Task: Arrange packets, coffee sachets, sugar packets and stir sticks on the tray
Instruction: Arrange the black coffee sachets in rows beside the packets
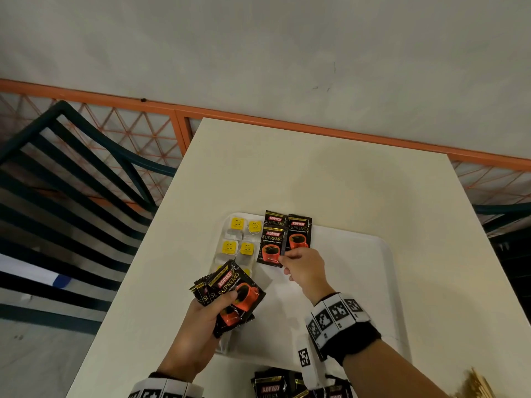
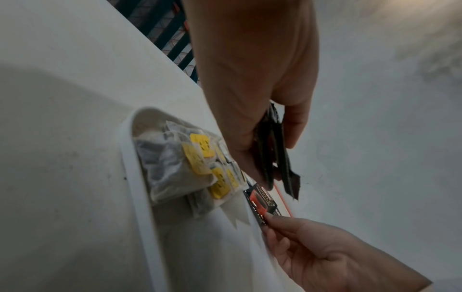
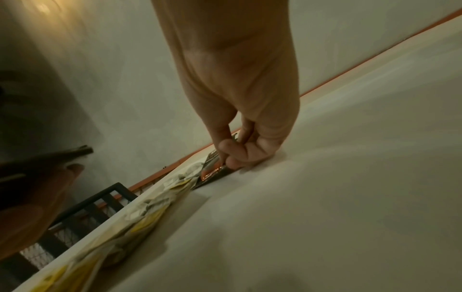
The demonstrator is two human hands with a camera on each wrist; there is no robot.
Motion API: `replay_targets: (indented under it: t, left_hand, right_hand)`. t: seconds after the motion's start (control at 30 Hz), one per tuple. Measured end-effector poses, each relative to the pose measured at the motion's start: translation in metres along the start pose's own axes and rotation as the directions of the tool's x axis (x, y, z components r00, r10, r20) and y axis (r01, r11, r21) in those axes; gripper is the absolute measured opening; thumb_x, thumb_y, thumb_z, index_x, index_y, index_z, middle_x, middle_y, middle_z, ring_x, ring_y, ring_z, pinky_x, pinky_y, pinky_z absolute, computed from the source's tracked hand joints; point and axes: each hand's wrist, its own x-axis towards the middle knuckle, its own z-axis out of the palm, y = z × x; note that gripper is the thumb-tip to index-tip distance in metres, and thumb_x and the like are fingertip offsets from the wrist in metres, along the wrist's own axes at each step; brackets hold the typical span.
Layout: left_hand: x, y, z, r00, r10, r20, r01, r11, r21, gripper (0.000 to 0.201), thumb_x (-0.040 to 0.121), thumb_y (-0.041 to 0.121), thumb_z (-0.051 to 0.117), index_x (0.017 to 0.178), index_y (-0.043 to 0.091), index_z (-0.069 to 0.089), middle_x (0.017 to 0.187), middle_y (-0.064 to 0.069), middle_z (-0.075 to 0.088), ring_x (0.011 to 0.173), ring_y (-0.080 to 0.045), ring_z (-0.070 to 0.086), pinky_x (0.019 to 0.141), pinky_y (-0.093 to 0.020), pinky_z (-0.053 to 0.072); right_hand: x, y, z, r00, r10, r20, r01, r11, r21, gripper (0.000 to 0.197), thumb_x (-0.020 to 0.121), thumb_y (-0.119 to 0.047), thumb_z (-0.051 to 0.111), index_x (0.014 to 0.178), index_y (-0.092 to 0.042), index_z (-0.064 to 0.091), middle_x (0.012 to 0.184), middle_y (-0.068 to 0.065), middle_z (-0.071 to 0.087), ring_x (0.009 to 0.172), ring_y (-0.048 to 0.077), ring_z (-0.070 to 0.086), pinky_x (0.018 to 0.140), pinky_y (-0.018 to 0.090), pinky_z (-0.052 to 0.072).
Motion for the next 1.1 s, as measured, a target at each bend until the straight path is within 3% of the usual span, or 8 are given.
replay_targets:
  t: [0.4, 0.47, 0.53, 0.6, 0.73, 0.83, 0.93, 1.1]
  left_hand:
    - [0.002, -0.004, 0.001, 1.000, 0.004, -0.008, -0.003, 1.000, 0.016, 0.027, 0.080, 0.002, 0.058, 0.105, 0.014, 0.062, 0.090, -0.011, 0.074, 0.081, -0.024, 0.071, 0.061, -0.034, 0.059]
    - [0.003, -0.004, 0.001, 1.000, 0.006, -0.011, -0.006, 1.000, 0.007, 0.031, 0.077, 0.004, 0.061, 0.106, 0.012, 0.062, 0.091, -0.012, 0.074, 0.083, -0.026, 0.070, 0.066, -0.038, 0.059]
    - [0.003, -0.004, 0.002, 1.000, 0.012, -0.018, -0.012, 1.000, 0.001, 0.034, 0.075, 0.005, 0.062, 0.109, 0.011, 0.061, 0.093, -0.013, 0.074, 0.085, -0.027, 0.070, 0.070, -0.040, 0.058]
    - [0.003, -0.004, 0.003, 0.999, 0.024, -0.032, -0.024, 1.000, -0.005, 0.031, 0.078, 0.004, 0.061, 0.108, 0.013, 0.061, 0.092, -0.011, 0.074, 0.083, -0.025, 0.071, 0.065, -0.036, 0.059]
    - [0.004, -0.003, 0.007, 0.999, 0.040, -0.034, -0.040, 0.999, 0.010, 0.042, 0.070, 0.011, 0.065, 0.112, 0.014, 0.061, 0.097, -0.013, 0.073, 0.087, -0.027, 0.070, 0.064, -0.036, 0.059]
    - [0.004, -0.001, 0.011, 0.998, 0.059, -0.016, -0.058, 0.998, 0.020, 0.034, 0.075, 0.010, 0.063, 0.109, 0.015, 0.061, 0.093, -0.011, 0.074, 0.082, -0.025, 0.072, 0.056, -0.033, 0.057]
    - [0.004, -0.002, 0.012, 0.998, 0.054, -0.017, -0.054, 0.998, 0.028, 0.032, 0.076, 0.014, 0.063, 0.108, 0.017, 0.062, 0.093, -0.011, 0.074, 0.083, -0.024, 0.071, 0.056, -0.031, 0.056]
    - [0.005, -0.004, 0.007, 1.000, -0.011, -0.017, 0.011, 0.999, 0.031, 0.019, 0.086, 0.001, 0.051, 0.101, 0.006, 0.062, 0.081, -0.014, 0.072, 0.071, -0.023, 0.069, 0.062, -0.034, 0.053]
  right_hand:
    - [0.011, 0.002, 0.008, 0.994, -0.093, -0.059, 0.088, 0.994, -0.071, 0.033, 0.082, -0.014, 0.068, 0.053, -0.024, 0.054, 0.061, 0.001, 0.059, 0.073, 0.025, 0.061, 0.078, 0.043, 0.055]
    - [0.014, 0.005, 0.008, 0.991, -0.115, -0.073, 0.106, 0.988, -0.112, 0.022, 0.082, -0.019, 0.068, 0.061, -0.013, 0.063, 0.069, 0.007, 0.062, 0.074, 0.024, 0.060, 0.071, 0.034, 0.053]
    - [0.012, 0.007, 0.007, 0.978, -0.172, -0.119, 0.150, 0.973, -0.176, 0.022, 0.084, -0.022, 0.065, 0.077, -0.002, 0.069, 0.077, 0.011, 0.067, 0.072, 0.017, 0.057, 0.057, 0.009, 0.041]
    - [0.004, 0.005, 0.004, 0.955, -0.258, -0.145, 0.226, 0.953, -0.202, 0.023, 0.087, -0.024, 0.062, 0.087, -0.002, 0.067, 0.084, 0.007, 0.067, 0.071, 0.011, 0.055, 0.054, 0.004, 0.040]
    - [-0.022, -0.007, 0.001, 0.936, -0.256, 0.242, 0.298, 0.942, -0.155, 0.033, 0.091, -0.037, 0.052, 0.094, -0.008, 0.067, 0.082, 0.002, 0.065, 0.069, 0.006, 0.053, 0.060, 0.010, 0.038]
    - [-0.034, -0.006, -0.008, 0.820, -0.153, 0.552, 0.191, 0.982, -0.012, 0.027, 0.091, -0.037, 0.054, 0.092, -0.013, 0.067, 0.070, 0.002, 0.059, 0.057, 0.007, 0.049, 0.056, 0.017, 0.038]
    - [-0.033, -0.001, -0.016, 0.785, -0.187, 0.590, 0.201, 0.979, 0.042, 0.012, 0.089, -0.021, 0.059, 0.095, -0.014, 0.067, 0.079, 0.007, 0.063, 0.062, 0.010, 0.053, 0.059, 0.017, 0.044]
    - [-0.028, 0.009, -0.030, 0.860, -0.188, 0.475, 0.036, 0.950, 0.311, 0.016, 0.092, -0.004, 0.051, 0.099, -0.008, 0.066, 0.100, 0.010, 0.067, 0.090, 0.016, 0.065, 0.075, 0.022, 0.056]
